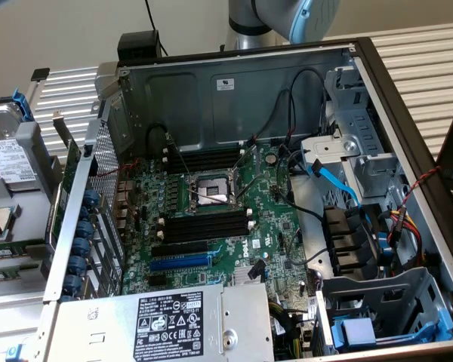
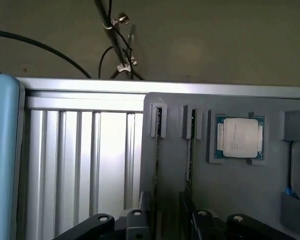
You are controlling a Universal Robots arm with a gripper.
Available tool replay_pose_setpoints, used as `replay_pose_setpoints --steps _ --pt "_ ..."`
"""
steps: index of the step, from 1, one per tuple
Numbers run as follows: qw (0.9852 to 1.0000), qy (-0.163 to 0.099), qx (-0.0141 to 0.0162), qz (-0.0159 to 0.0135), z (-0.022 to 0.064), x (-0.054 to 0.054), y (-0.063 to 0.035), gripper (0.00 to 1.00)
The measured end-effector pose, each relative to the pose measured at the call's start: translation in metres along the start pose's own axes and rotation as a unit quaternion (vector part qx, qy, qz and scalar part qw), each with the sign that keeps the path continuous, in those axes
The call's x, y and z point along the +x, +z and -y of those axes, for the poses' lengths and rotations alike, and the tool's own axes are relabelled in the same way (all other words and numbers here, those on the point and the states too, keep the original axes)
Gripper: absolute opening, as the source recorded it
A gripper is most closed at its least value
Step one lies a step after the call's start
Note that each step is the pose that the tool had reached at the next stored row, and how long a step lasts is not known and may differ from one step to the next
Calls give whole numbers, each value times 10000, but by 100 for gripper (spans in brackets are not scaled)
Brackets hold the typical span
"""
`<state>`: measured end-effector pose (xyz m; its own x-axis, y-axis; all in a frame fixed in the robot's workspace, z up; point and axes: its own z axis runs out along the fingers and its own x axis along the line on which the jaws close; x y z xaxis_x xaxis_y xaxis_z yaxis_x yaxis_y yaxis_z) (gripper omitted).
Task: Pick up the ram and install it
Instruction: 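Pick up the ram and move it above insertion slot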
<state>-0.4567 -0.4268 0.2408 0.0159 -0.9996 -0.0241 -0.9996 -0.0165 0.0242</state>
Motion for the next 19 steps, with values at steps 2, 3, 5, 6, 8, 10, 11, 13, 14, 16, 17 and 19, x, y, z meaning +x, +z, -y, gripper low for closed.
replay_pose_setpoints --steps 2,3,5,6,8,10,11,13,14,16,17,19 --pt "10000 0 1 0 10 8 15 36" --pt "10000 0 2 -1 10 9 18 36" --pt "10000 1 2 -3 10 9 18 36" --pt "10000 0 3 -3 10 9 19 36" --pt "10000 -3 8 -6 12 9 29 36" --pt "10000 -6 24 -33 11 10 35 36" --pt "10000 -7 34 -47 12 10 40 36" --pt "10000 -11 55 -73 11 10 50 36" --pt "9999 -15 66 -82 12 11 57 36" --pt "9999 -20 85 -84 12 14 72 36" --pt "9999 -22 94 -85 12 20 77 36" --pt "9999 -22 107 -86 12 26 97 36"
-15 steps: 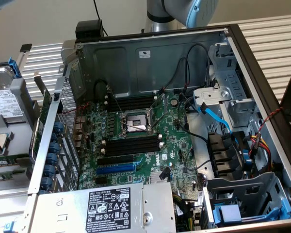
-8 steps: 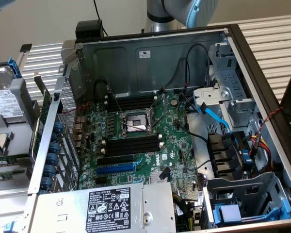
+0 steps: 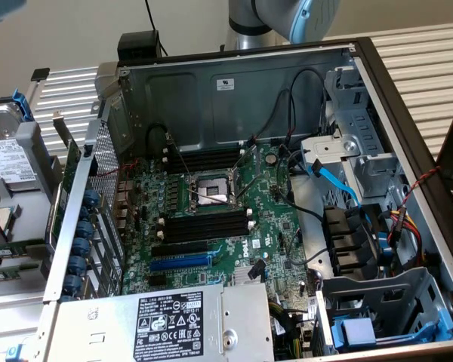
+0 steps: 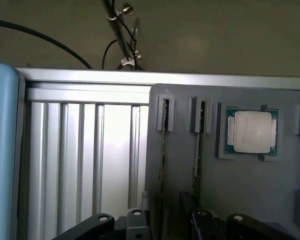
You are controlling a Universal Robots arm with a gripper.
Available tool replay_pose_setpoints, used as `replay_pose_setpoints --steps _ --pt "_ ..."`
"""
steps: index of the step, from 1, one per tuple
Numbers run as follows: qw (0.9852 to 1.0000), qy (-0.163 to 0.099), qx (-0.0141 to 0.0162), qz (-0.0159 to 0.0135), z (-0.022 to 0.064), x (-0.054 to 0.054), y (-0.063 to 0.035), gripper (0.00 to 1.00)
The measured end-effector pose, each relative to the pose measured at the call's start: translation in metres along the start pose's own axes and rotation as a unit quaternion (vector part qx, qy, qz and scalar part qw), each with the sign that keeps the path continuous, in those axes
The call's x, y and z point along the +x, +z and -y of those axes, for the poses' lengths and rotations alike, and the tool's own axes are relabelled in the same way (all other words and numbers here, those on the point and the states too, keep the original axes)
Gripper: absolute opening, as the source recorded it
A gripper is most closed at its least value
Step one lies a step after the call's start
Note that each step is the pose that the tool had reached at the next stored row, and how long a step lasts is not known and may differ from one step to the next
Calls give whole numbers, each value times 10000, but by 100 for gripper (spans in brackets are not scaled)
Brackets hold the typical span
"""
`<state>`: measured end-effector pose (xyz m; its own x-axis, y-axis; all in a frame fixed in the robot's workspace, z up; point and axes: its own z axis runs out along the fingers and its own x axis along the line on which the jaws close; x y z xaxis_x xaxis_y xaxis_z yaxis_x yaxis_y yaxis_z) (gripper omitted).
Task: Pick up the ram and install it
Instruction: 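Pick up the ram and move it above insertion slot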
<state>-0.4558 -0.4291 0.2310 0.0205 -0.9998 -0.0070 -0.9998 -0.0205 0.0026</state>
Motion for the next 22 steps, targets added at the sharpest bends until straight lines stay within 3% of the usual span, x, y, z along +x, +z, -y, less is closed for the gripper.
replay_pose_setpoints --steps 9,11,15,17,19,20,22 --pt "10000 -1 7 11 0 49 161 36" --pt "10000 -1 8 39 0 59 195 36" --pt "9999 -1 -4 135 2 63 234 36" --pt "9999 2 -59 136 6 63 245 36" --pt "9998 5 -147 138 12 63 254 36" --pt "9998 6 -172 142 16 63 257 36" --pt "9997 12 -187 144 22 63 265 36"
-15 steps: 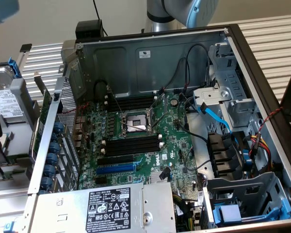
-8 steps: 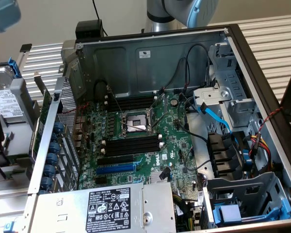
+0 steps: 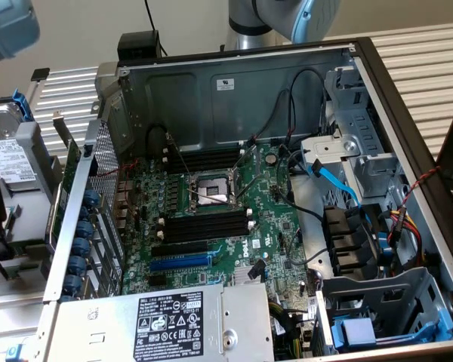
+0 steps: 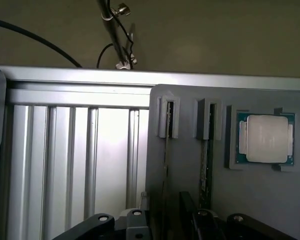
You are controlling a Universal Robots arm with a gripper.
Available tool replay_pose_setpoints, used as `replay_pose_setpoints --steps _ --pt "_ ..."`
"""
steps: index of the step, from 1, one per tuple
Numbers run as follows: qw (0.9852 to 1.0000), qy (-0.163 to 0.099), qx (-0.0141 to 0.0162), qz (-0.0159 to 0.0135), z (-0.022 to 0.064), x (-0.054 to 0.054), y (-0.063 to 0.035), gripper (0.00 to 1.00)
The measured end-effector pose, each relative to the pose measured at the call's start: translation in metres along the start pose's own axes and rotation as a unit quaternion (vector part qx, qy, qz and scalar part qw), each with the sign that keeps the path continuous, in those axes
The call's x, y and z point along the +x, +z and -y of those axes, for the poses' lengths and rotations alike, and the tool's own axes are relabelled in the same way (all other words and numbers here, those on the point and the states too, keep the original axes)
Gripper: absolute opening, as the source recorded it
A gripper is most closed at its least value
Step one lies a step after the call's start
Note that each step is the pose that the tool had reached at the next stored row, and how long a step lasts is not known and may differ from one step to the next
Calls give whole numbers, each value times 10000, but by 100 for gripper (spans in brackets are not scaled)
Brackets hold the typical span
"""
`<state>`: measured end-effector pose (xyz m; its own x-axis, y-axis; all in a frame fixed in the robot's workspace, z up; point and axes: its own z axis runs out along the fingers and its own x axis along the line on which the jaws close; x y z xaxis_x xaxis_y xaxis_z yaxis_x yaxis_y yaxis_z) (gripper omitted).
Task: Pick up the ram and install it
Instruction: 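Pick up the ram and move it above insertion slot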
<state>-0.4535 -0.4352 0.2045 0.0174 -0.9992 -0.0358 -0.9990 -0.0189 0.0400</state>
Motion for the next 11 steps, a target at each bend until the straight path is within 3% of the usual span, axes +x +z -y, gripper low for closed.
replay_pose_setpoints --steps 11 --pt "10000 18 -4 10 12 -24 49 36"
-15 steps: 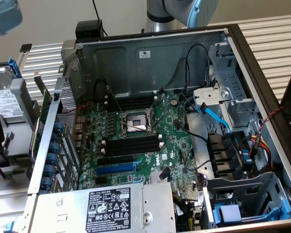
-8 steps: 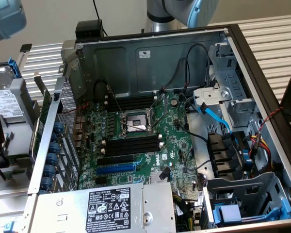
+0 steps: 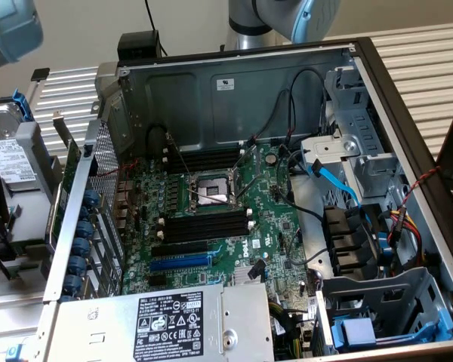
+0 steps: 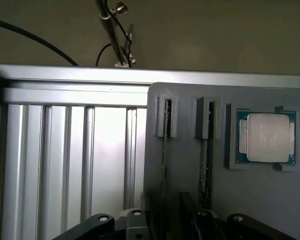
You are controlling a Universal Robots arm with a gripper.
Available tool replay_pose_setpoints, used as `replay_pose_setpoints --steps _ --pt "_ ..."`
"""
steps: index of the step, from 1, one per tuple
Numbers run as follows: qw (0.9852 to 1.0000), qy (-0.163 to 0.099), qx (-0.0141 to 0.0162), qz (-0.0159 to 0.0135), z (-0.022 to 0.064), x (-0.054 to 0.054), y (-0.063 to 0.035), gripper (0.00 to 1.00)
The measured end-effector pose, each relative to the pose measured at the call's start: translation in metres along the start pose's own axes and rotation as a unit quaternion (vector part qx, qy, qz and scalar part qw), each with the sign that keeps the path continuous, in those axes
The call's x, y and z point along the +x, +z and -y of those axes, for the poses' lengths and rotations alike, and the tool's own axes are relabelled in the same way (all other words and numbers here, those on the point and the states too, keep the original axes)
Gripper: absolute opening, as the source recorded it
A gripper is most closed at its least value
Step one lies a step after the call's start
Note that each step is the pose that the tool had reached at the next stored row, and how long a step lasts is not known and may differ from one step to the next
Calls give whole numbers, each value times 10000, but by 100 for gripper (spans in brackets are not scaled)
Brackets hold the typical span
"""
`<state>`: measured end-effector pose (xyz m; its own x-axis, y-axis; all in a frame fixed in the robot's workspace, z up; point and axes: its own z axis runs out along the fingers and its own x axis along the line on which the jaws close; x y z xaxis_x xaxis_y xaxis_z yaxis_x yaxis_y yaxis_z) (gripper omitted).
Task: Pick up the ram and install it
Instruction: 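Pick up the ram and move it above insertion slot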
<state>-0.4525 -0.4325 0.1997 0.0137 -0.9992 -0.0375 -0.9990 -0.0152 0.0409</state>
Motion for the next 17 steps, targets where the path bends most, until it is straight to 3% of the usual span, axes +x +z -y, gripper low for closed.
replay_pose_setpoints --steps 5,9,17 --pt "10000 -1 4 -3 0 -14 4 36" --pt "10000 -2 69 -9 -3 -14 9 36" --pt "10000 -2 69 -9 -5 -7 24 36"
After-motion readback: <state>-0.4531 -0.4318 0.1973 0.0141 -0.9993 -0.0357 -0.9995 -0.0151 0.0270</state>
